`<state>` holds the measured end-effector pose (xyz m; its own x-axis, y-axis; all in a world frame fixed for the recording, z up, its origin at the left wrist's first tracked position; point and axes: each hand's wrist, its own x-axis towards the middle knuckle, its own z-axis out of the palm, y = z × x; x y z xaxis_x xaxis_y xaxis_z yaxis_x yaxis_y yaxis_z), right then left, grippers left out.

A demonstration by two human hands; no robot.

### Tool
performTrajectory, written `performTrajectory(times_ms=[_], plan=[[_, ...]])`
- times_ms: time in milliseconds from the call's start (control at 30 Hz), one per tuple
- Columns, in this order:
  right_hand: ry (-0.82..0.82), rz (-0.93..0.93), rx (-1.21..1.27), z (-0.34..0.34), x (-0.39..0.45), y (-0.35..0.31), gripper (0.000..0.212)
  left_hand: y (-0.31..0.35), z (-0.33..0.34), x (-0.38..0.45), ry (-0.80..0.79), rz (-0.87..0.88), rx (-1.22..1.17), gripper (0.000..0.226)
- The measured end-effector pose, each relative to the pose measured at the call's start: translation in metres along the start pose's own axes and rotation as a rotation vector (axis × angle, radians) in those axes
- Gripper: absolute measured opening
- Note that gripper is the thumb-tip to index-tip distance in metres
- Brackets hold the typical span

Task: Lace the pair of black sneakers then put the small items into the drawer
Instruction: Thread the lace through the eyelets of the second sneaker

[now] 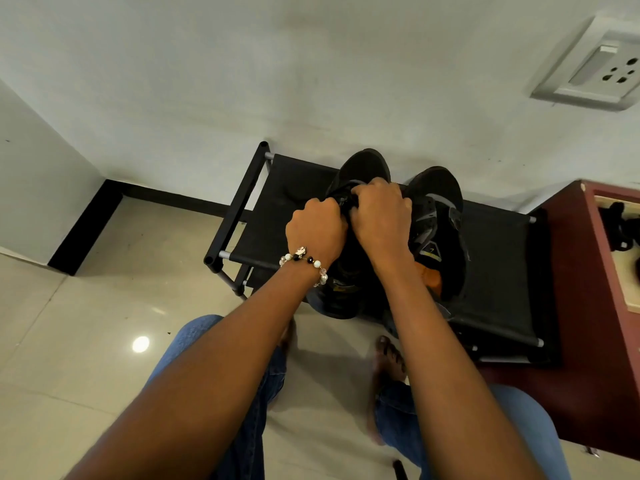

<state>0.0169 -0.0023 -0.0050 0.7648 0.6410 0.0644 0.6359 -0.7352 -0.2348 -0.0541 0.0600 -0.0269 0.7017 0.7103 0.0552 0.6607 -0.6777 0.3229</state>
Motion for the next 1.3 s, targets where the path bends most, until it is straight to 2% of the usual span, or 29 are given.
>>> performTrajectory(times_ms=[133, 233, 333, 400, 500, 567, 633, 667, 700, 767, 833, 900, 967, 1033, 1167, 1200, 1233, 1300], plan=[[0.174, 0.036, 0.028, 0.01, -0.003, 0.002, 0.025, 0.0, 0.0, 0.0, 0.007, -0.012, -0.011, 0.027], [0.309, 0.154, 0.312, 0.011, -0.009, 0.006, 0.023, 0.002, -0.001, -0.001, 0.013, -0.01, -0.009, 0.029], [0.355, 0.264, 0.618, 0.006, -0.011, 0.005, 0.021, 0.002, -0.001, -0.001, 0.012, -0.009, 0.003, 0.028], [0.394, 0.32, 0.867, -0.006, -0.006, 0.005, 0.022, 0.001, -0.001, 0.0, 0.012, -0.028, -0.005, 0.026], [0.462, 0.503, 1.405, -0.033, 0.003, 0.02, 0.02, 0.002, -0.001, -0.001, 0.01, -0.029, -0.016, 0.025], [0.334, 0.648, 1.813, -0.043, 0.002, 0.027, 0.018, 0.003, -0.002, -0.002, 0.009, -0.028, -0.01, 0.026], [0.213, 0.727, 2.054, -0.042, -0.003, 0.03, 0.016, 0.004, -0.002, -0.002, 0.008, -0.035, -0.006, 0.026], [0.189, 0.736, 2.024, -0.041, -0.004, 0.031, 0.017, 0.004, -0.002, -0.002, 0.009, -0.038, -0.009, 0.026], [0.165, 0.711, 1.858, -0.039, -0.004, 0.033, 0.02, 0.003, -0.002, -0.002, 0.009, -0.039, -0.014, 0.026], [0.025, 0.516, 1.189, -0.044, -0.003, 0.038, 0.033, 0.003, -0.001, -0.002, 0.004, -0.039, -0.022, 0.026], [-0.238, 0.228, 0.598, -0.06, -0.004, 0.039, 0.044, 0.004, -0.002, -0.002, -0.001, -0.036, -0.025, 0.025], [-0.514, 0.048, 0.323, -0.076, -0.005, 0.033, 0.058, 0.004, -0.002, -0.001, -0.002, -0.039, -0.019, 0.025], [-0.651, -0.04, 0.217, -0.09, -0.009, 0.025, 0.064, 0.004, -0.002, -0.001, -0.003, -0.047, -0.016, 0.025], [-0.615, -0.098, 0.213, -0.099, -0.012, 0.022, 0.062, 0.004, -0.002, -0.001, -0.005, -0.049, -0.017, 0.025], [-0.131, -0.065, 0.574, -0.089, -0.006, 0.01, 0.032, 0.005, -0.001, -0.001, -0.004, -0.05, -0.015, 0.025], [-0.036, -0.041, 0.577, -0.077, -0.004, 0.006, 0.024, 0.004, -0.001, -0.001, -0.002, -0.048, -0.017, 0.025], [0.007, -0.021, 0.515, -0.061, -0.003, 0.003, 0.018, 0.003, -0.001, -0.001, -0.001, -0.045, -0.024, 0.025], [-0.015, -0.003, 0.389, -0.031, -0.002, 0.001, 0.015, 0.001, 0.0, 0.0, -0.005, -0.032, -0.045, 0.026]])
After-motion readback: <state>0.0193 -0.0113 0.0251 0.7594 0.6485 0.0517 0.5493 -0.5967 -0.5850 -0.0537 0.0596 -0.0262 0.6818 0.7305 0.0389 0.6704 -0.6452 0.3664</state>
